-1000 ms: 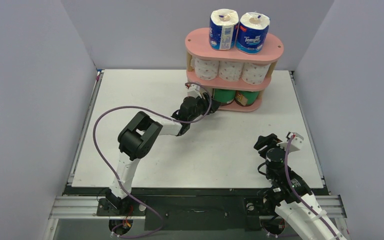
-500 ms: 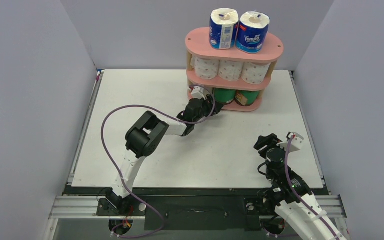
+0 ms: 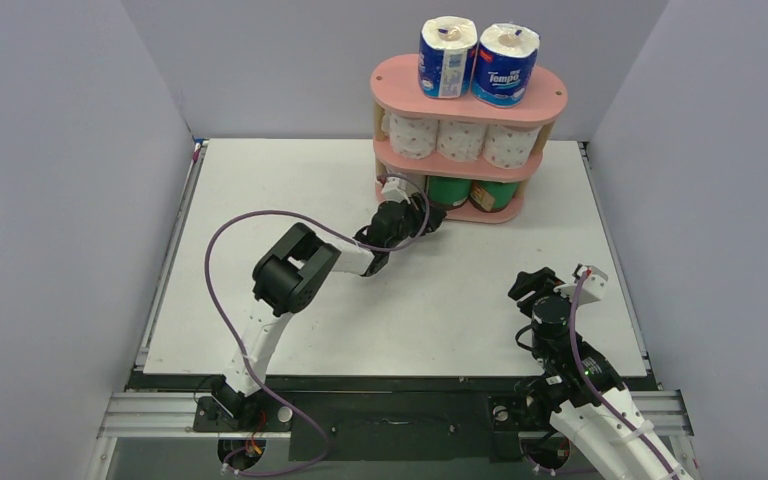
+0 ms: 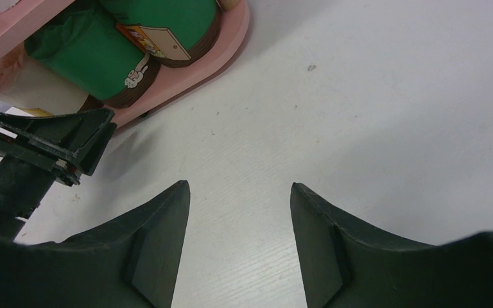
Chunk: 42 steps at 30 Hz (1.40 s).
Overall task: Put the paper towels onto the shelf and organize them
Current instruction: Adjust the paper towel on the shelf.
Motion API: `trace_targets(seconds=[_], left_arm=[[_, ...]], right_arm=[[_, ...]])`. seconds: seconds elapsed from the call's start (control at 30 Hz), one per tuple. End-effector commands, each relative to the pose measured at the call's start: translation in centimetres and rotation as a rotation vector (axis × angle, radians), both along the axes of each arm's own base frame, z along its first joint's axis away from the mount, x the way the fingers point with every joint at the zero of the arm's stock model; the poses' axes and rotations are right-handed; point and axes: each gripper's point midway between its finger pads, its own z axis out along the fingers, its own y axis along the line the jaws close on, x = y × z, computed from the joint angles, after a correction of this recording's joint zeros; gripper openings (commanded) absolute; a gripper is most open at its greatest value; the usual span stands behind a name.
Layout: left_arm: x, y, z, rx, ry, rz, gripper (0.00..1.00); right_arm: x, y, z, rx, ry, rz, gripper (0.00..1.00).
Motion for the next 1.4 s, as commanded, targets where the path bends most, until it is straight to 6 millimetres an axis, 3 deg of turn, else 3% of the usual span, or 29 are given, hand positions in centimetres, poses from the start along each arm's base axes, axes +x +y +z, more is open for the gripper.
trace_targets(seconds=[0.0, 0.3, 0.33, 0.37, 0.4, 0.43, 0.47, 0.5, 0.53, 0.57, 0.6, 0.7, 0.73, 0.83, 1.0, 1.1, 1.13, 1.17, 1.2, 1.23, 1.37], left_arm=[[-0.8, 0.3, 4.4, -0.079, -0.075, -0.014, 0.47], [-4.4, 2.0, 8.3, -0.122, -0.103, -0.022, 0.51], [-4.8, 2.6, 7.5, -0.104, -0.085, -0.007, 0.52], [-5.3, 3.0, 8.4, -0.109, -0.091, 0.0, 0.52], [-5.7, 3.7, 7.3, -0.083, -0.067, 0.017, 0.52], [-6.1, 4.0, 8.1, -0.088, -0.074, 0.021, 0.52], [-6.6, 4.7, 7.2, -0.065, -0.058, 0.029, 0.52], [-7.0, 5.0, 8.0, -0.07, -0.069, 0.031, 0.52], [-7.6, 5.7, 7.0, -0.045, -0.055, 0.04, 0.53], [-8.0, 6.1, 7.9, -0.051, -0.067, 0.043, 0.53], [-8.5, 6.7, 7.0, -0.025, -0.054, 0.051, 0.55], [-9.4, 8.3, 7.8, -0.013, -0.064, 0.078, 0.58], [-9.9, 8.9, 6.9, 0.008, -0.053, 0.082, 0.61], [-10.7, 10.5, 7.9, 0.013, -0.07, 0.108, 0.65], [-12.3, 12.9, 8.3, 0.071, -0.071, 0.131, 0.71], [-13.1, 14.6, 7.7, 0.133, -0.055, 0.157, 0.76], [-13.2, 14.9, 8.6, 0.133, -0.065, 0.163, 0.77], [-13.4, 15.4, 7.9, 0.175, -0.045, 0.168, 0.87], [-13.7, 15.8, 8.6, 0.179, -0.051, 0.172, 0.95], [-13.9, 16.3, 8.1, 0.226, -0.025, 0.175, 0.99], [-14.5, 18.8, 8.8, 0.321, 0.03, 0.245, 0.97]], right_arm=[[0.2, -0.4, 0.7, 0.005, -0.019, -0.03, 0.55], [0.3, -0.3, 1.6, -0.001, -0.032, -0.02, 0.56], [0.3, -0.2, 1.7, 0.002, -0.034, -0.017, 0.56], [0.4, -0.1, 1.7, 0.002, -0.034, -0.012, 0.56], [0.4, 0.1, 1.8, 0.007, -0.036, 0.0, 0.57], [0.5, 0.3, 1.7, 0.006, -0.034, 0.01, 0.57], [0.6, 0.7, 1.8, 0.011, -0.036, 0.029, 0.57], [0.6, 0.9, 1.9, 0.008, -0.036, 0.04, 0.58], [0.8, 1.3, 2.0, 0.013, -0.037, 0.058, 0.59], [0.8, 1.4, 2.1, 0.013, -0.039, 0.066, 0.6], [0.9, 1.7, 2.1, 0.015, -0.036, 0.083, 0.61], [1.0, 3.0, 2.7, 0.027, -0.037, 0.148, 0.63], [1.1, 3.2, 2.6, 0.029, -0.03, 0.159, 0.64], [1.1, 4.3, 3.3, 0.061, -0.036, 0.199, 0.66], [1.1, 4.1, 4.2, 0.07, -0.076, 0.179, 0.81], [1.1, 3.5, 4.6, 0.071, -0.1, 0.15, 0.83], [1.1, 3.5, 4.6, 0.075, -0.102, 0.146, 0.84], [1.1, 3.4, 4.7, 0.081, -0.109, 0.142, 0.84], [1.1, 3.5, 4.8, 0.094, -0.113, 0.137, 0.84], [1.1, 3.5, 4.8, 0.105, -0.119, 0.133, 0.85], [1.2, 3.9, 4.9, 0.201, -0.14, 0.115, 0.85]])
